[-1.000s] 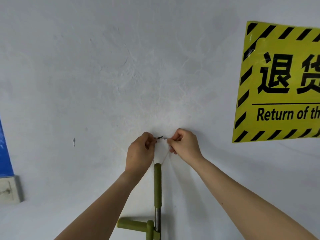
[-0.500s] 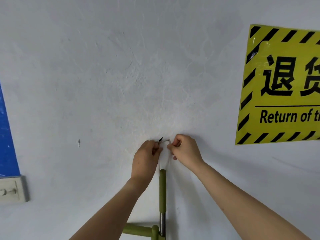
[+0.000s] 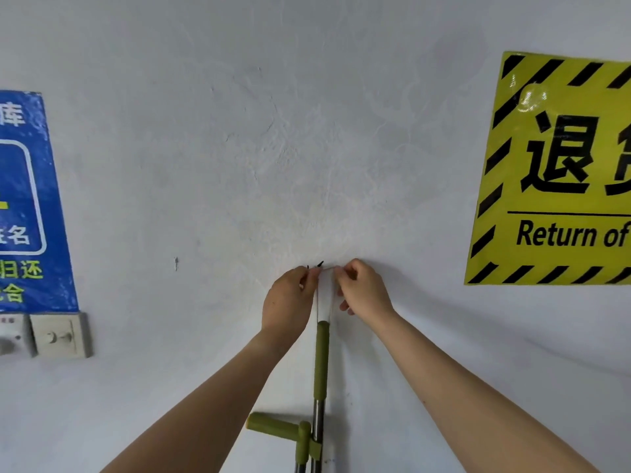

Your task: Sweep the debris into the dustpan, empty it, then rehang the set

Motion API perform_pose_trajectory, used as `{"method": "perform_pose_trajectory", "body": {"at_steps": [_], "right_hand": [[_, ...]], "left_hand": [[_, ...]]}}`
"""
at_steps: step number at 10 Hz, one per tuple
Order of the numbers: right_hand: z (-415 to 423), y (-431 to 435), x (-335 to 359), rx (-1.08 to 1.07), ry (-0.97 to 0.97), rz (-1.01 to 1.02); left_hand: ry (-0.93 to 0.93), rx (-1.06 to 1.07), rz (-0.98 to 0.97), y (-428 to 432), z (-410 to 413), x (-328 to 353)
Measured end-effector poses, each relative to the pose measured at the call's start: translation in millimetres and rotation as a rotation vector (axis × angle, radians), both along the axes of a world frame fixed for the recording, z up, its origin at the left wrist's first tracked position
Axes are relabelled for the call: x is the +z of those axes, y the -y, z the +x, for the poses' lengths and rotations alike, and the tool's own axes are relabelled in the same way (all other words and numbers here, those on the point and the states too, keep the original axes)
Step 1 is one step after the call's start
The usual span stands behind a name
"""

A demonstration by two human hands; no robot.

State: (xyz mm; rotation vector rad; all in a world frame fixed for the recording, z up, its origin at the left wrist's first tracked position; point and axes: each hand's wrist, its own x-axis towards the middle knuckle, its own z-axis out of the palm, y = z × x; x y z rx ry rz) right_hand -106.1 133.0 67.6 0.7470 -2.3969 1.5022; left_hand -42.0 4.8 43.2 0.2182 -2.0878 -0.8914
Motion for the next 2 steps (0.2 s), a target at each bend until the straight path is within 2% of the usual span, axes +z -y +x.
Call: {"method": "perform_pose_trajectory", "body": {"at_steps": [2], "right_hand": [[29,-9,-1,0.096,0.02,-0.125]], "left_hand": [[-0.062,-0.062,0.212,-12,36,14]]}}
